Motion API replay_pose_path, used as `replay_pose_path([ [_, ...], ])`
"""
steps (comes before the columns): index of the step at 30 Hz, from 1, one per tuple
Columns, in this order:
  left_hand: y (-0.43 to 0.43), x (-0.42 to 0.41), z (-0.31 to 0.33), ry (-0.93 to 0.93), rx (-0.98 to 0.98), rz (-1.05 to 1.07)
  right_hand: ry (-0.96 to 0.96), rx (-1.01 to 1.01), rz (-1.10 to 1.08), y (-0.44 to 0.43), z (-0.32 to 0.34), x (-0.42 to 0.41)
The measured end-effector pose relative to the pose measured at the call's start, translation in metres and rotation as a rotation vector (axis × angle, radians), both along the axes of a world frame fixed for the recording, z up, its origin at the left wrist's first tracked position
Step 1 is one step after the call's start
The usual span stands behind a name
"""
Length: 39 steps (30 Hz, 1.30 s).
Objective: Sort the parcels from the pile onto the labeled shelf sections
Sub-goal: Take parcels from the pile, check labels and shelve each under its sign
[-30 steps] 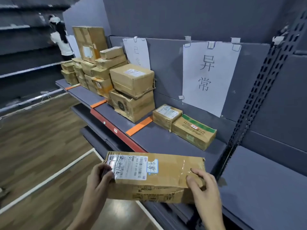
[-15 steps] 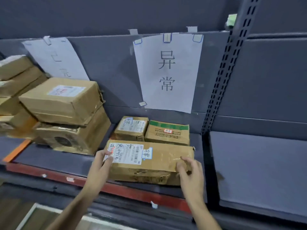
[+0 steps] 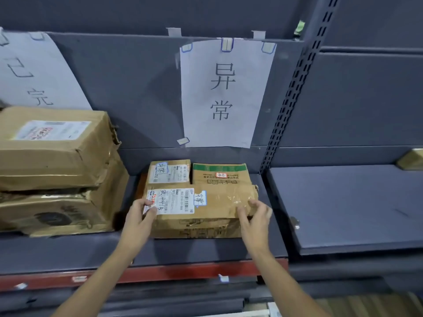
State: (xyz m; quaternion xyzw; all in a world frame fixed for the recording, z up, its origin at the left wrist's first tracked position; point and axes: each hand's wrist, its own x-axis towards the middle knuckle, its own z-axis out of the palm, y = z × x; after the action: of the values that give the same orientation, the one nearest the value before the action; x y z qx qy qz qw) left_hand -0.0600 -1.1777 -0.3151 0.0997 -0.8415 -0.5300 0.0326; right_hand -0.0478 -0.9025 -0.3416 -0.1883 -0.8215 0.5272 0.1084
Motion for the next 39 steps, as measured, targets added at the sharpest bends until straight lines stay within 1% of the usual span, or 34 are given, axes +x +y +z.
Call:
replay_pose_path([
  [2,-0.005,0.000,-0.001,-0.035,-0.102,-0.018,-0.031,0.066,0.009,0.003,0.003,0.001],
  [4,-0.009,0.000,0.003,-0.057,-0.304,-0.013,-0.034,0.097,0.024,0.008,0.008,0.006],
  [5,-0.010,0.001,0.007,-0.028,-0.404,-0.024,-0.026,0.118,0.026,0.011,0.013,0.010],
  [7,-0.007,0.001,0.017,0.101,-0.545,-0.108,-0.025,0.203,0.001,0.021,0.024,0.021],
  [10,0.023,-0.004,0.027,0.274,-0.621,-0.366,-0.073,0.415,-0.060,0.049,0.041,0.039],
  [13,0.085,-0.013,0.030,0.368,-0.655,-0.665,-0.239,0.600,-0.064,0.090,0.056,0.061],
  [15,0.136,-0.011,0.033,0.368,-0.681,-0.832,-0.340,0.648,-0.084,0.119,0.068,0.081],
  [19,0.238,0.008,0.049,0.315,-0.740,-1.057,-0.443,0.625,-0.142,0.183,0.091,0.127],
  [22,0.313,0.032,0.064,0.314,-0.780,-1.172,-0.460,0.597,-0.211,0.236,0.097,0.168],
  [25,0.391,0.060,0.074,0.296,-0.763,-1.213,-0.485,0.564,-0.264,0.293,0.101,0.213],
  [29,0.486,0.091,0.076,0.278,-0.739,-1.251,-0.439,0.527,-0.333,0.364,0.103,0.266],
  [34,0.569,0.127,0.077,0.276,-0.690,-1.303,-0.428,0.460,-0.393,0.427,0.097,0.311],
  [39,0.635,0.145,0.070,0.272,-0.699,-1.382,-0.416,0.379,-0.437,0.481,0.084,0.327],
])
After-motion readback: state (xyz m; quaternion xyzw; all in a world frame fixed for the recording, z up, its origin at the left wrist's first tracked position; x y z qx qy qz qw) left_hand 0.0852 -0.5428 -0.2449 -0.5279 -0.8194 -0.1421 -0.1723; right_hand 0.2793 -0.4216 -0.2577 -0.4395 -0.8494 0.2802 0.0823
